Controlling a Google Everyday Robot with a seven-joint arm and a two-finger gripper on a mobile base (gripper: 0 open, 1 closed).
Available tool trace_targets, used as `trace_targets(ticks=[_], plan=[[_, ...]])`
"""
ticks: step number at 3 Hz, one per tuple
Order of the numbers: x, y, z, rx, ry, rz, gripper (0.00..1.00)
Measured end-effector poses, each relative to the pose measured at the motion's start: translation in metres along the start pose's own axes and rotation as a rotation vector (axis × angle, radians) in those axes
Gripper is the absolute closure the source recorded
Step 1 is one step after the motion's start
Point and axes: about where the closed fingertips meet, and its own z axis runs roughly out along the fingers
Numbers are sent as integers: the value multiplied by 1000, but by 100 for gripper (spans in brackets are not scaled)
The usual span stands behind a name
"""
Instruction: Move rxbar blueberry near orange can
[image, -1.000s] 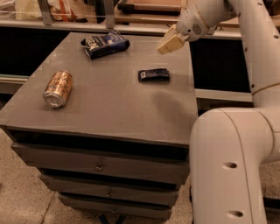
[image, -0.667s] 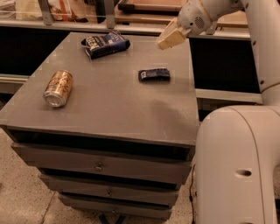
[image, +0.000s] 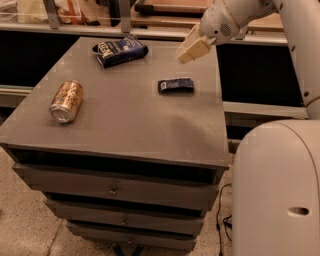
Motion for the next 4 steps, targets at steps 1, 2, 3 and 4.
trace_targets(ticks=[1,2,3,4], plan=[[8,-1,19,-17,14,-6,5],[15,-4,35,-21,28,-7,0],[24,-12,48,-13,34,-17,0],[39,-17,63,-24,28,-38,0]])
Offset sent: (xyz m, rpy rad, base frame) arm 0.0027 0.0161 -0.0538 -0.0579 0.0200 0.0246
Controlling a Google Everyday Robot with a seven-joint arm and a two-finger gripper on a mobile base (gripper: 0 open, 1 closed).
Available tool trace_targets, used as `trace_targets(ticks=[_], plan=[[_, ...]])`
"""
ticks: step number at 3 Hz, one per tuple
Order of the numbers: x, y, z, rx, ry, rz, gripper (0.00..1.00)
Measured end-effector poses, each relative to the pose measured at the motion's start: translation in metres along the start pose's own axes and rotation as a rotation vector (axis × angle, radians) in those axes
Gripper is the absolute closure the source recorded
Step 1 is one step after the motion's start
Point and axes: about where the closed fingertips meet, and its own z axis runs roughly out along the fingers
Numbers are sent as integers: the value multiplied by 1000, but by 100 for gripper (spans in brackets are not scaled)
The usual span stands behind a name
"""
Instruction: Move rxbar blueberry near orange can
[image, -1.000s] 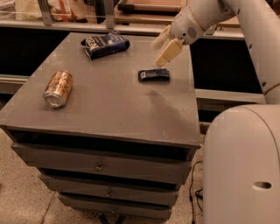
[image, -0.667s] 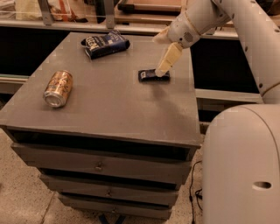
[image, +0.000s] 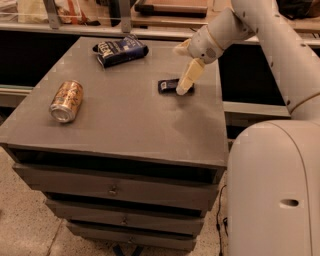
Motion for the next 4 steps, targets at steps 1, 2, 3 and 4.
trace_targets(ticks=[1,2,3,4], plan=[[11,0,6,-11,-4,-7,0],[24,-1,11,-18,-6,2,0],[34,-1,17,-39,10,31,17],[39,-1,21,-56,21,42,39]])
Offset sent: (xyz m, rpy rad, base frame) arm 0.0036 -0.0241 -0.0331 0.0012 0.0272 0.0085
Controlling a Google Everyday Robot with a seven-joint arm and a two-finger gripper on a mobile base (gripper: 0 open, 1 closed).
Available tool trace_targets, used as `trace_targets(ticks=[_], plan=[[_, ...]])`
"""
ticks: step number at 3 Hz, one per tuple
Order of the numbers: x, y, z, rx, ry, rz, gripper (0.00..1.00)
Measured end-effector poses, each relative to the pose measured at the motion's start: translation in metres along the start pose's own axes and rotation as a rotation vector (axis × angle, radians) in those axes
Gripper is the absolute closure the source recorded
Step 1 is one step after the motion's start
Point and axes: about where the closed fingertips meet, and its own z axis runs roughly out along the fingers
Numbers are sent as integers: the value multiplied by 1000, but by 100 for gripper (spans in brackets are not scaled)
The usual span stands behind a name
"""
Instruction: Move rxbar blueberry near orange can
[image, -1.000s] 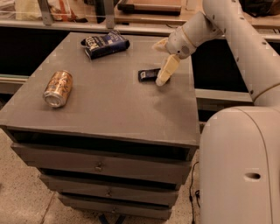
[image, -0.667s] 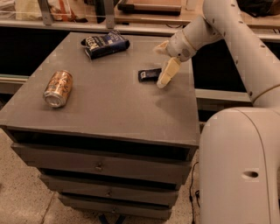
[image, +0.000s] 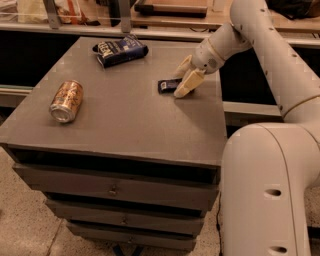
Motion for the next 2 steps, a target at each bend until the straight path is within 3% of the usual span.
trace_targets(ticks=[2], plan=[[-9,10,-19,-13,13,18,86]])
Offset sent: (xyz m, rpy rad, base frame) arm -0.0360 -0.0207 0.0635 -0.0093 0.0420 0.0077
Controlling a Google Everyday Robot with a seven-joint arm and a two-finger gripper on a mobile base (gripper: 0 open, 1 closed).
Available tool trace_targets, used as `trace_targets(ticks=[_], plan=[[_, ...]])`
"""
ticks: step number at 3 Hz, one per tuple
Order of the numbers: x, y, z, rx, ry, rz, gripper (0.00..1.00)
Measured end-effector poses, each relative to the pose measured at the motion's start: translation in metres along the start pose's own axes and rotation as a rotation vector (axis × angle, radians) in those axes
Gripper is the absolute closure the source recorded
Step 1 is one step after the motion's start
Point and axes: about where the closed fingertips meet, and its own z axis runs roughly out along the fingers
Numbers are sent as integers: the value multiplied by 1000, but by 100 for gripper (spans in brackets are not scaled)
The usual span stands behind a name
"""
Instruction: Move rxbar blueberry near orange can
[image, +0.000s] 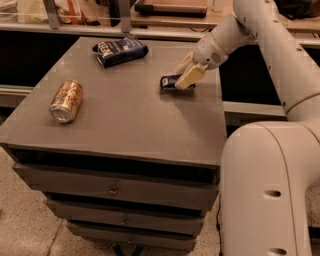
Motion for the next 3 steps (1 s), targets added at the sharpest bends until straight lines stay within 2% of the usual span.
trace_targets(ticks=[1,2,3], plan=[[-35,13,-36,63,-28,-19,100],[-35,13,-36,63,-29,-19,100],[-44,12,-19,58,-71,-13,100]])
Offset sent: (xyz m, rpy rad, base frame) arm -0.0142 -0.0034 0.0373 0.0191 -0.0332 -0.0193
